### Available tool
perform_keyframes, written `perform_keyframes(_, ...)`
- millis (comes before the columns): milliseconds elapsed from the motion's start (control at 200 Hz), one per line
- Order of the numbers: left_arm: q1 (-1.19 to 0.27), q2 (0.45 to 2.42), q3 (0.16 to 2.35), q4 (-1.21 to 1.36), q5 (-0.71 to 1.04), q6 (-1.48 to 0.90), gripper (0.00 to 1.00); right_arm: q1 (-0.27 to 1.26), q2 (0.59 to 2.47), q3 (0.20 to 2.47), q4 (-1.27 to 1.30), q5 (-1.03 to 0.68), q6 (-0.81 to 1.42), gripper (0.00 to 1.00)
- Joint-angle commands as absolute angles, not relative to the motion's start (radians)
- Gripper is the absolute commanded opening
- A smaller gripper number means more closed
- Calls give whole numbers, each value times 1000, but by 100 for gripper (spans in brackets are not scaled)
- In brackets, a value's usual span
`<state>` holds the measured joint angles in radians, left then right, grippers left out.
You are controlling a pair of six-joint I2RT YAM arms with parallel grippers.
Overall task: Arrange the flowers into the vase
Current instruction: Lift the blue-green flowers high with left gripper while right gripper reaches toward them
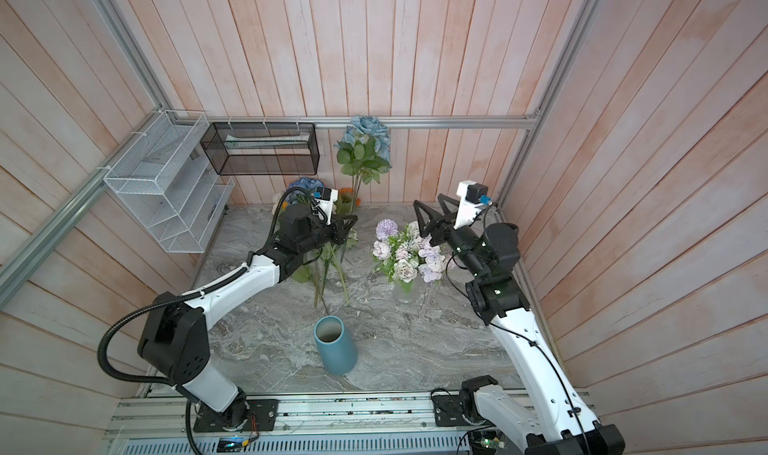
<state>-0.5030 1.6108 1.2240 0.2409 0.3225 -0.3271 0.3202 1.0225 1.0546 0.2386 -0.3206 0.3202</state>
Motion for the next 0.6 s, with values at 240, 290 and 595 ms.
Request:
perform_keyframes(240,-503,1318,989,586,373,-323,0,559,1212,1196,335,-431,269,75)
perform_keyframes(290,-503,1289,967,611,383,-329,0,577,1240,1205,353,-440,273,75)
perform_keyframes(595,-503,1226,876,742,468,-399,0,643,1355,1205,474,-547,347,66)
